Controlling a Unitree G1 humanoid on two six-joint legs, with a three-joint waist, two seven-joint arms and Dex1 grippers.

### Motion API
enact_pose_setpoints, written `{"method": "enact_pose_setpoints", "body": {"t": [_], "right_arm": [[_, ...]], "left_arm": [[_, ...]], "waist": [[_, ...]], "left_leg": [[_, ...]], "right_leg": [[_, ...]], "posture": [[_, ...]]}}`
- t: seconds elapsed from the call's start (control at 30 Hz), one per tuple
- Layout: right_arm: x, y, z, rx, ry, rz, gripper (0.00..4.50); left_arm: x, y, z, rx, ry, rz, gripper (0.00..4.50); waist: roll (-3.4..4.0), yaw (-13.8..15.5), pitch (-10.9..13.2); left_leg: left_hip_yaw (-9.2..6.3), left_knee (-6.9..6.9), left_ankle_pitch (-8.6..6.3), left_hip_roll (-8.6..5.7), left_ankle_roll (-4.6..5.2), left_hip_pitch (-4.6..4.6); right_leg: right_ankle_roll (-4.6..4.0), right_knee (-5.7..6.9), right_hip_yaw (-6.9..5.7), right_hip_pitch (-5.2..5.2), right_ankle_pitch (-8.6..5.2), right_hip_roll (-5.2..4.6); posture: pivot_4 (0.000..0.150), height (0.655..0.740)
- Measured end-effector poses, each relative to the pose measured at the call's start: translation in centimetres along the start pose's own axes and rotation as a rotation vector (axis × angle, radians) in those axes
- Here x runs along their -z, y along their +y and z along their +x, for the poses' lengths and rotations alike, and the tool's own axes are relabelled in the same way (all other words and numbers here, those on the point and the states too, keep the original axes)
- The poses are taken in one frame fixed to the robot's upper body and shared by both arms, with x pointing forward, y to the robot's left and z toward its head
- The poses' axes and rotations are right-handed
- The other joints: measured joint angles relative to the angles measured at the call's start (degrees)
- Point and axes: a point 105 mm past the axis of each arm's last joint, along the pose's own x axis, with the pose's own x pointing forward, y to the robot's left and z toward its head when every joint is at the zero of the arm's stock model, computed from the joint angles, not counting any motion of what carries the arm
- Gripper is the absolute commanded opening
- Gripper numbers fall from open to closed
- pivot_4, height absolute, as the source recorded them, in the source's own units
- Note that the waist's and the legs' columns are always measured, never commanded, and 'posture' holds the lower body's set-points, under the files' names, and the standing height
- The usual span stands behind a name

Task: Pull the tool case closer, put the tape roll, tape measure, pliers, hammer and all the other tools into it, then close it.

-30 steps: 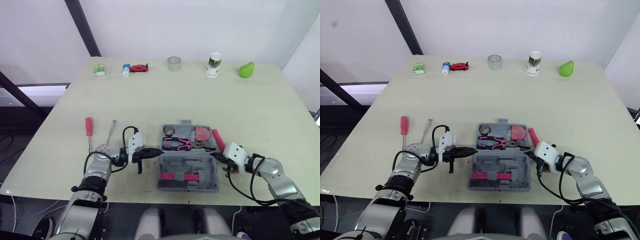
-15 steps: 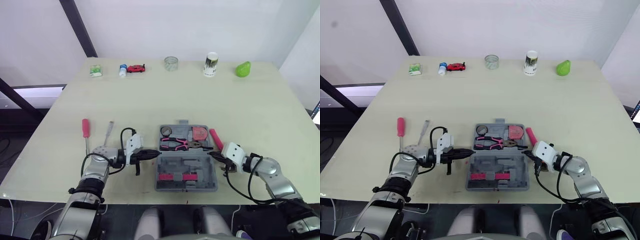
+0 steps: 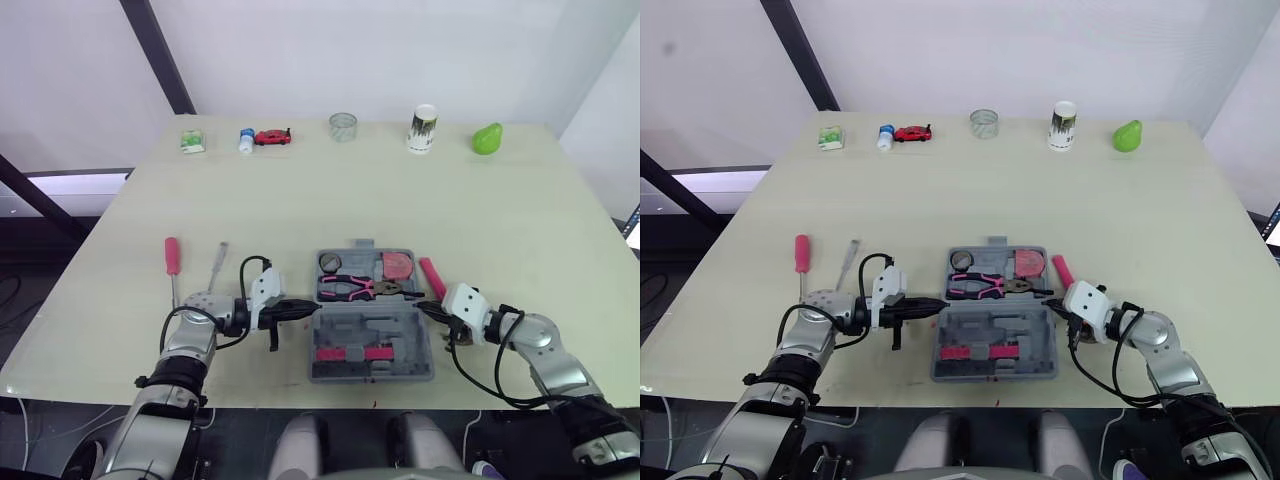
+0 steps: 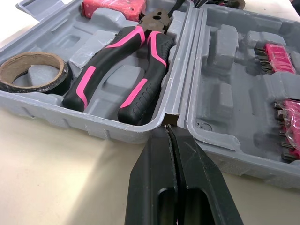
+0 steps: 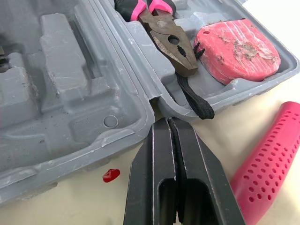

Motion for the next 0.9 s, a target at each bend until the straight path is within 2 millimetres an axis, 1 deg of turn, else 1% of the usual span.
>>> {"method": "enact_pose_setpoints", "body": {"t": [0.9], "right_arm": [[0.01, 0.01, 0.02, -0.001, 0.004, -0.011, 0.0]], "left_arm": [[-0.03, 0.06, -0.07, 0.002, 0.004, -0.005, 0.04]], "waist": [[0.0, -0.02, 0.0]], "left_leg": [[-0.01, 0.0, 0.0, 0.0, 0.0, 0.0]], "right_leg": [[0.0, 0.0, 0.0, 0.0, 0.0, 0.0]], "posture": [[0.15, 0.74]]}}
